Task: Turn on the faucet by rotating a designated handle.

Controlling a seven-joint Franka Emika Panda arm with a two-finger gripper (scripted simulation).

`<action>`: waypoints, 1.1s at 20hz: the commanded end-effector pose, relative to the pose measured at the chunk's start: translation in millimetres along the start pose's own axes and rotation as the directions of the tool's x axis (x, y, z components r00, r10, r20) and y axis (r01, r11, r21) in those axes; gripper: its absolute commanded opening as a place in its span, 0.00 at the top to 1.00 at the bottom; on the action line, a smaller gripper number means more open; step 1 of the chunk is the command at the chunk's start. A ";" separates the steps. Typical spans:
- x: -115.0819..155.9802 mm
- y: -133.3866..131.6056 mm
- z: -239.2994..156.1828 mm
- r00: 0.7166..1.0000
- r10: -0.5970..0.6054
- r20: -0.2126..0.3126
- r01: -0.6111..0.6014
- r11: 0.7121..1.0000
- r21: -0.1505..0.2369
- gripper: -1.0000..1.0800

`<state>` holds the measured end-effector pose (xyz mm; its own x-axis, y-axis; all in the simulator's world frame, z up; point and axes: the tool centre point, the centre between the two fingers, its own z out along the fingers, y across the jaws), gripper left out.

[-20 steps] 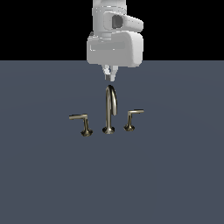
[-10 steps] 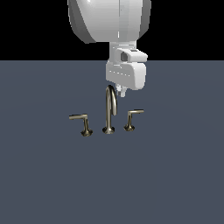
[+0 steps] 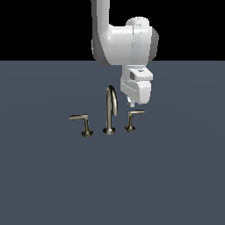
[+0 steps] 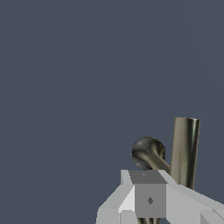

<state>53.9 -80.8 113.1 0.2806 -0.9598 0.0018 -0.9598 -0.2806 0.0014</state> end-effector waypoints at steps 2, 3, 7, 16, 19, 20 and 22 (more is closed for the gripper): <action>12.9 -3.6 12.2 0.999 0.050 0.000 -0.050 0.999 0.001 1.00; 15.6 -4.2 14.8 0.998 0.061 0.000 -0.061 0.998 0.001 1.00; 22.7 -5.6 21.2 0.996 0.088 0.001 -0.088 0.996 0.001 1.00; 27.0 1.5 22.4 0.996 0.093 0.001 -0.093 0.996 0.001 1.00; 31.7 12.4 22.4 0.996 0.093 0.002 -0.093 0.996 0.001 1.00; 33.2 16.1 22.4 0.996 0.093 0.002 -0.093 0.996 0.001 1.00; 36.3 23.6 22.4 0.996 0.093 0.002 -0.093 0.996 0.001 1.00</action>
<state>47.4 -116.9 90.9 0.1920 -0.9814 0.0002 -0.9814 -0.1920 -0.0018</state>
